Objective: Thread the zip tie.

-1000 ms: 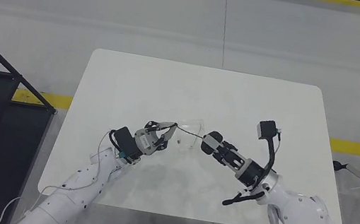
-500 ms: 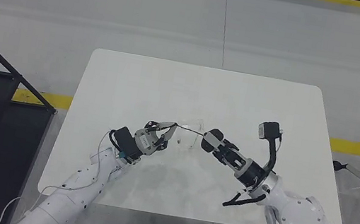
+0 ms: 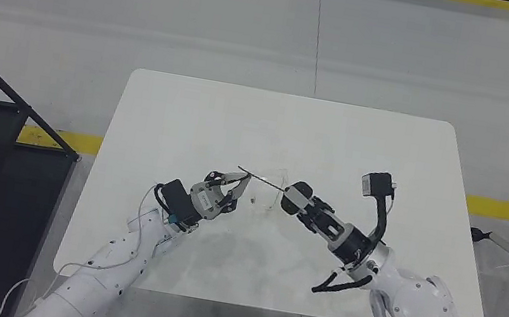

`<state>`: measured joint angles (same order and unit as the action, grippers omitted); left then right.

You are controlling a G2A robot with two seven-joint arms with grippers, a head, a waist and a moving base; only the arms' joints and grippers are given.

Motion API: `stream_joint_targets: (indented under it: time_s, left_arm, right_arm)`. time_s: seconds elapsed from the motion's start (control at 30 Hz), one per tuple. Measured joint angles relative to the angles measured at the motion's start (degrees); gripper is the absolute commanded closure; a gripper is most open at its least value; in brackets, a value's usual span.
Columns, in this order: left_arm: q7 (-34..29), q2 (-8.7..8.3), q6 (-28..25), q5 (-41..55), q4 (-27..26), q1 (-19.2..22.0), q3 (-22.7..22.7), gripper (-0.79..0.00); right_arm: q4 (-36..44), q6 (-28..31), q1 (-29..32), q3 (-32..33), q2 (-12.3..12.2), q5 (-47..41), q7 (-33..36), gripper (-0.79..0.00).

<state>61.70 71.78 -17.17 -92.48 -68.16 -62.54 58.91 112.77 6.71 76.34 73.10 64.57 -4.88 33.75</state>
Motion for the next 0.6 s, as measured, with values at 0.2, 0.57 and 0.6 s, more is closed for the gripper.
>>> stream_joint_targets:
  time_s: [0.2,0.57,0.6]
  left_arm:
    - [-0.6,0.0,0.2,0.4,-0.5,-0.3,0.1,0.0]
    - [-2.9,-0.2,5.4,-0.7,-5.0,-3.1,1.7,0.0]
    - [-3.0,-0.19,5.9,-0.9,-5.2,-3.2,1.7,0.0]
  right_arm:
    - [0.2,-4.5,-0.2,1.1,-0.3,1.9,1.6,0.0]
    - [6.7,-18.9,1.3,3.5,-1.1,7.9,4.5,0.0]
    - [6.8,-19.3,1.3,3.5,-1.1,8.0,4.6,0.0]
